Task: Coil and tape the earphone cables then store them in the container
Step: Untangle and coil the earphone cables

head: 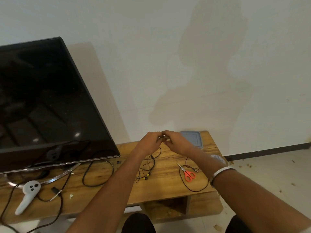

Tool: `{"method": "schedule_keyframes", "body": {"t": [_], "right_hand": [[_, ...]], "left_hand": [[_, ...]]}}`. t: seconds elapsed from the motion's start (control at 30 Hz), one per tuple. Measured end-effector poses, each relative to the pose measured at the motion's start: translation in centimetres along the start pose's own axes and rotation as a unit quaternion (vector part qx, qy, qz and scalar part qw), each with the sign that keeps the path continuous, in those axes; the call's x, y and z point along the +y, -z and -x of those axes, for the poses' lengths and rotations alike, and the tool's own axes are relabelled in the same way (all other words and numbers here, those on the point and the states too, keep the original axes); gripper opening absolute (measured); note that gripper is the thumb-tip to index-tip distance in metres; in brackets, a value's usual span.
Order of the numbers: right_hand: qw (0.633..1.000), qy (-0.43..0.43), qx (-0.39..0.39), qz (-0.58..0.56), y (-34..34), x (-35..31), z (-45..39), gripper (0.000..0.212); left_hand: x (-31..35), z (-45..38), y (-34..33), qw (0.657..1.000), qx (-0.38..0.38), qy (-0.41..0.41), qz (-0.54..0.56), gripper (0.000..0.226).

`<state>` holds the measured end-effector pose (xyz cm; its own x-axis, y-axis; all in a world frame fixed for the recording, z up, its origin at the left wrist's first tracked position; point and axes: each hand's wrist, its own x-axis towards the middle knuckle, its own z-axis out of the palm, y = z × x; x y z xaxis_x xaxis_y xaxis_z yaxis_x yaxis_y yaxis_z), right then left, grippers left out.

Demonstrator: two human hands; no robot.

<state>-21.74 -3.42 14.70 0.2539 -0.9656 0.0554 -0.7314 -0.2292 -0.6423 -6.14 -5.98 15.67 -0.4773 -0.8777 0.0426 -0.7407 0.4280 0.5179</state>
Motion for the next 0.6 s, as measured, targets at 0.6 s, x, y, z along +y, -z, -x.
{"method": "schedule_keyframes", "body": {"t": [0.6], "right_hand": [[0.993,-0.092,0.078,-0.007,0.8,2.1,0.4,0.032]], "left_hand": [[-2.4,0.6,-0.4,0.998,-0.032,0.037,0.043,0.019]]}}
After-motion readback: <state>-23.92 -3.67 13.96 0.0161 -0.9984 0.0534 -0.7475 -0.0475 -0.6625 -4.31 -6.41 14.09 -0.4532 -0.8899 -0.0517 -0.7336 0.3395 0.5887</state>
